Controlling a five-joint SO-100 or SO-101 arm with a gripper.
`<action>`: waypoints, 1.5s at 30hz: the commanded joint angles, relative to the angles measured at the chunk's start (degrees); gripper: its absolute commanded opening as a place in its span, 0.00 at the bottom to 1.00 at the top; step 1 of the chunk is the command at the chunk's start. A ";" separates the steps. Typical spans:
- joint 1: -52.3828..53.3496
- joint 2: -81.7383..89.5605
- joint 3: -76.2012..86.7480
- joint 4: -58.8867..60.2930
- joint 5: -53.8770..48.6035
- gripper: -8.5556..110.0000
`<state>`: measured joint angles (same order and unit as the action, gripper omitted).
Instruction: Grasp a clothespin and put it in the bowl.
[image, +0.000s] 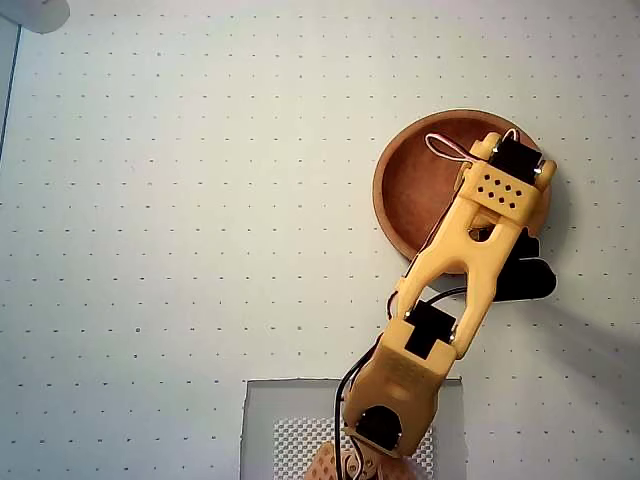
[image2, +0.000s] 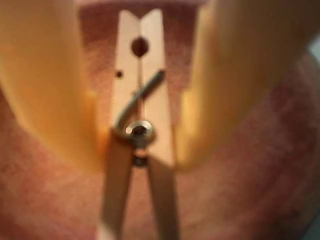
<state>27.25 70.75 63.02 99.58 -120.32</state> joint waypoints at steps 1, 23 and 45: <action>-1.41 -1.05 -7.38 -0.09 0.70 0.05; -2.20 -16.17 -26.98 -0.09 0.00 0.05; -5.71 -26.28 -26.37 -0.09 0.00 0.05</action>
<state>21.71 42.80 39.46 99.58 -119.97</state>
